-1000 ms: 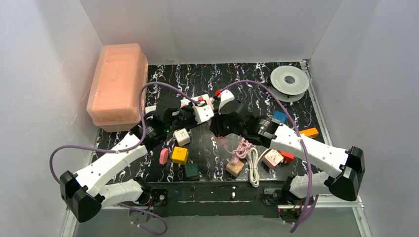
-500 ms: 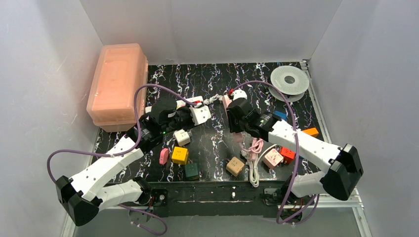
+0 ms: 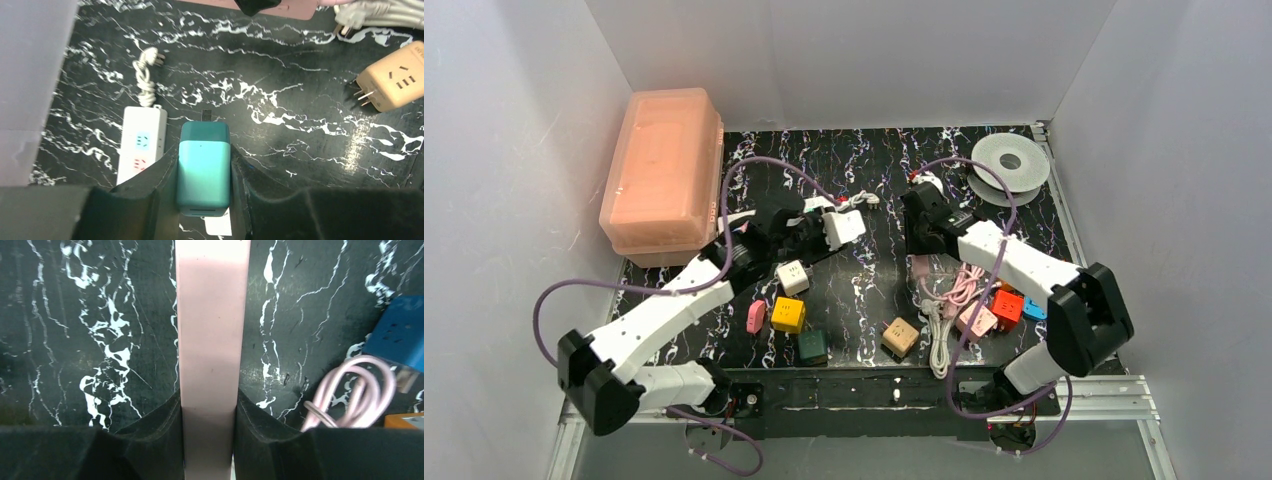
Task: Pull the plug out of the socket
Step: Place the plug at the center of the board.
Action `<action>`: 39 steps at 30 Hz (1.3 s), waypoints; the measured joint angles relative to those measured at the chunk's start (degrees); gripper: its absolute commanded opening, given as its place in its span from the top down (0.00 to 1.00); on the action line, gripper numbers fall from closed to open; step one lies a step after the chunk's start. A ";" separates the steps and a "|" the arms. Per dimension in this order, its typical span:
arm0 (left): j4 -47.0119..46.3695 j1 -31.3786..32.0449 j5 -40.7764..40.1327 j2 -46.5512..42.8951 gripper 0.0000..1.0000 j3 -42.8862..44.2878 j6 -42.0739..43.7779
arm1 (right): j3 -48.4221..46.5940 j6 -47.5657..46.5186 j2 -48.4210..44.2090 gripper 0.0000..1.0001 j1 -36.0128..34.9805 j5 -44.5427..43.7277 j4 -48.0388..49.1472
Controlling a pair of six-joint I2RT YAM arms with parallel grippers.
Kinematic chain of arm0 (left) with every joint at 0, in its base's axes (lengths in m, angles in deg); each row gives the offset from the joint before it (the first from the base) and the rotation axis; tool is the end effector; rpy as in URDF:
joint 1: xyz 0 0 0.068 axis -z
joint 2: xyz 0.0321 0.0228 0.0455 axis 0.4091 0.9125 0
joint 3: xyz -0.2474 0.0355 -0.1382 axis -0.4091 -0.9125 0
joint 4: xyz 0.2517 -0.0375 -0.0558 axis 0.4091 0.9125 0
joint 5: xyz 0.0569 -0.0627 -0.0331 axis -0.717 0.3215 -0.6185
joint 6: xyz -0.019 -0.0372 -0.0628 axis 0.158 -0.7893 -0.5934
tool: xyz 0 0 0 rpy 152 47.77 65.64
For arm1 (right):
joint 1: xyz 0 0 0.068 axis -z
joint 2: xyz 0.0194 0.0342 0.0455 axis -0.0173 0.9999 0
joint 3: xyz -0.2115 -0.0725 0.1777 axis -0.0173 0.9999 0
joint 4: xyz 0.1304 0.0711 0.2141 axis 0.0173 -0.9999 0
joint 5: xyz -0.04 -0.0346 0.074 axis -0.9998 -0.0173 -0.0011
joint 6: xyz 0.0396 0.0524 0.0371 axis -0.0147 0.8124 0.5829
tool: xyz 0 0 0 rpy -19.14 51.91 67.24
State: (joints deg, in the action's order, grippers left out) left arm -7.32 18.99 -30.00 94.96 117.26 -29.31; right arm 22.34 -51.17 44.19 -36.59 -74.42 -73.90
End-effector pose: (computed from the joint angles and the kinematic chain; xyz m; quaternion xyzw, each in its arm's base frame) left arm 0.1940 -0.1985 0.3546 0.5543 0.6148 -0.1253 0.5468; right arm 0.2712 0.1812 0.2507 -0.0469 0.9271 0.0316 0.3705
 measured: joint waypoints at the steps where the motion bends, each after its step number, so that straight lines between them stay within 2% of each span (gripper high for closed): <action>1: 0.94 0.02 -0.15 1.92 1.00 0.92 -0.26 | -0.02 0.31 1.62 0.99 0.63 0.55 0.22; 5: 3.93 0.42 -1.11 8.57 1.00 3.13 -0.70 | 0.15 1.97 5.16 0.99 2.49 3.45 0.98; 8: 4.42 1.07 -1.53 13.73 1.00 4.11 -0.72 | 1.42 3.50 5.57 0.83 4.68 6.36 2.82; 11: 3.63 1.79 -2.38 18.73 1.00 4.15 -1.11 | 2.78 4.50 5.57 0.80 6.14 8.57 4.26; 13: 2.21 2.03 -3.02 21.55 1.00 3.87 -1.66 | 3.15 4.72 5.57 0.82 6.71 9.66 4.63; 16: -0.02 2.16 -3.52 23.91 1.00 2.21 -2.27 | 3.21 4.76 5.68 0.91 7.63 11.50 5.29; 22: -2.19 2.40 -4.44 30.47 1.00 1.60 -3.61 | 2.38 5.42 10.54 0.92 10.62 14.58 6.99; 24: -2.43 2.54 -4.81 33.07 1.00 1.75 -4.02 | 1.84 5.53 12.57 0.98 11.37 14.95 7.06; 27: -2.54 2.89 -5.99 36.68 1.00 2.45 -4.28 | 0.66 5.62 15.12 0.98 12.17 15.43 6.95; 28: -2.10 3.06 -6.78 37.64 1.00 3.15 -4.48 | 0.13 5.66 15.76 0.90 12.41 15.67 6.88; 29: -1.99 3.17 -7.41 37.94 1.00 3.91 -4.68 | -0.42 5.75 16.31 0.77 12.63 15.87 6.86; 30: -2.16 3.26 -7.85 38.60 1.00 4.90 -5.11 | -0.85 5.79 16.65 0.64 12.76 15.98 6.86; 31: -2.38 3.37 -8.26 39.41 1.00 5.79 -5.51 | -1.31 5.81 16.98 0.46 12.94 16.09 6.88; 32: -2.51 3.43 -8.55 40.15 0.95 6.49 -5.99 | -1.60 5.81 17.18 0.33 13.09 16.24 6.91; 33: -2.45 3.50 -8.68 40.74 0.85 6.99 -6.51 | -1.77 5.75 17.29 0.28 13.20 16.33 6.93; 37: -1.27 3.50 -8.26 41.97 0.17 8.87 -8.02 | -1.86 5.84 17.33 0.19 13.60 16.59 7.80; 38: -0.79 3.50 -7.78 42.27 0.04 9.38 -8.13 | -1.86 5.81 17.33 0.18 13.64 16.65 7.80; 39: -0.17 3.50 -7.34 42.47 0.02 10.01 -8.68 | -1.86 5.88 17.31 0.17 13.64 16.63 7.85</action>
State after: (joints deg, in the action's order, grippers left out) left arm -7.50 22.48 -37.34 137.43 127.27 -37.98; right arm 20.49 -45.29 61.50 -22.95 -57.79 -66.06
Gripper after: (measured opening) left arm 0.758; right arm 0.798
